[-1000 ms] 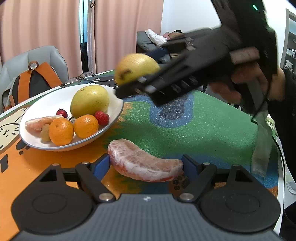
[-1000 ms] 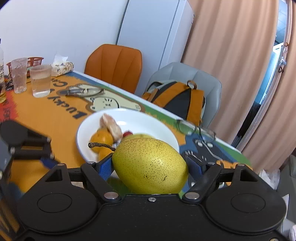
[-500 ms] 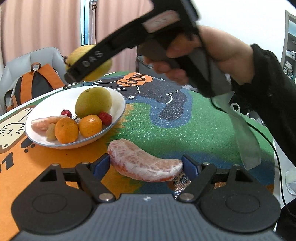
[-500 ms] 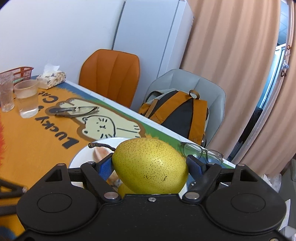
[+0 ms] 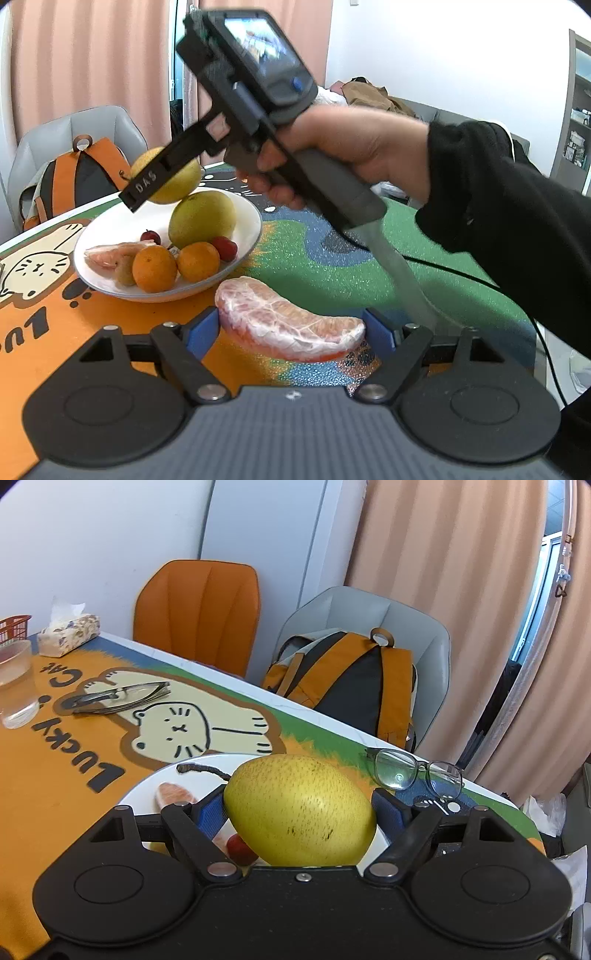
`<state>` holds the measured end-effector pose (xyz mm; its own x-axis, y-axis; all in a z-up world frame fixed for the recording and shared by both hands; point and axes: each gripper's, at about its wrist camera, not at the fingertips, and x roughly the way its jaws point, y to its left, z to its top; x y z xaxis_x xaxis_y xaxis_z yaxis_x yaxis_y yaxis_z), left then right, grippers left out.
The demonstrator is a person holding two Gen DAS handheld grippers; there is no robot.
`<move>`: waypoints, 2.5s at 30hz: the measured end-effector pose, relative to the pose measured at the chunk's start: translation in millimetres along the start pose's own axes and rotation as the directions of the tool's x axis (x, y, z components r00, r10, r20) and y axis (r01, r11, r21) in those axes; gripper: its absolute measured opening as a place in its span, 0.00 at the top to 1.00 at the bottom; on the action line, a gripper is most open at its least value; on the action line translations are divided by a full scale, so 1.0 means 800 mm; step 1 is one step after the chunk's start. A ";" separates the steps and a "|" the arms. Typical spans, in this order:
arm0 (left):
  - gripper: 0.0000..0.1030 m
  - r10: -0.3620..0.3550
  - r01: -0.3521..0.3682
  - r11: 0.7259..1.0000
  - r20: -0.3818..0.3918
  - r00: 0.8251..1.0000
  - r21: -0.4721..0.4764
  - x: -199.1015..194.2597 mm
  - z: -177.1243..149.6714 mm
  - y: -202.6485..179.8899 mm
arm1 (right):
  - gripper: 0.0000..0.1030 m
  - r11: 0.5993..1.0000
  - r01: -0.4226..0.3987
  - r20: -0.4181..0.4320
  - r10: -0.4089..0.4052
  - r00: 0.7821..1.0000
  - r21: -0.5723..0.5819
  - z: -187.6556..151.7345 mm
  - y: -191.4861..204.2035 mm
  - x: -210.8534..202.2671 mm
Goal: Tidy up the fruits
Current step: 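Carry the pink segment in the left tool to the bowl while the right tool carries the pomelo there, then open the left tool to drop the segment while the right tool releases the pomelo in the bowl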
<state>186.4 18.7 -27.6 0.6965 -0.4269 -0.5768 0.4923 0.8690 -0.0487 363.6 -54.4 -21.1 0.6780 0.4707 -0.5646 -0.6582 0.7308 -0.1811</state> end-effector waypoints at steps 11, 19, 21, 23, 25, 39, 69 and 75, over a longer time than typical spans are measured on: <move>0.20 0.036 -0.036 0.999 0.024 0.999 -0.017 -0.012 0.013 0.008 | 0.24 1.000 -0.005 -0.081 0.007 0.997 0.024 0.005 -0.003 0.040; 0.20 0.087 -0.086 0.996 0.009 0.996 -0.036 -0.001 0.023 0.027 | 0.23 1.000 -0.002 -0.114 0.004 0.994 0.015 0.008 -0.001 0.046; 0.20 0.101 -0.101 0.994 0.007 0.995 -0.046 0.002 0.025 0.034 | 0.23 1.000 -0.002 -0.116 0.004 0.993 0.015 0.008 -0.001 0.046; 0.20 0.115 -0.115 0.992 0.010 0.993 -0.056 0.004 0.028 0.040 | 0.23 1.000 -0.004 -0.116 0.005 0.993 0.012 0.008 -0.001 0.044; 0.20 0.125 -0.124 0.990 0.008 0.992 -0.061 0.006 0.031 0.045 | 0.23 1.000 -0.004 -0.118 0.006 0.993 0.015 0.008 -0.002 0.044; 0.20 0.161 -0.159 0.984 0.013 0.987 -0.075 0.015 0.049 0.057 | 0.12 0.997 -0.041 -0.053 0.045 0.998 0.070 0.016 -0.017 0.015; 0.20 0.254 -0.253 0.951 -0.020 0.967 -0.175 0.066 0.072 0.100 | 0.00 0.990 -0.124 0.219 0.105 0.970 0.074 -0.075 -0.023 -0.209; 0.20 0.279 -0.280 0.945 -0.031 0.960 -0.169 0.078 0.074 0.106 | 0.00 0.980 -0.153 0.238 0.119 0.964 0.130 -0.106 -0.019 -0.245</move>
<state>302.5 50.7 -19.2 0.7895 -0.1593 -0.5927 0.1817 0.9831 -0.0222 213.1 -199.6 23.6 0.6531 0.6585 -0.3739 -0.7062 0.7079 0.0133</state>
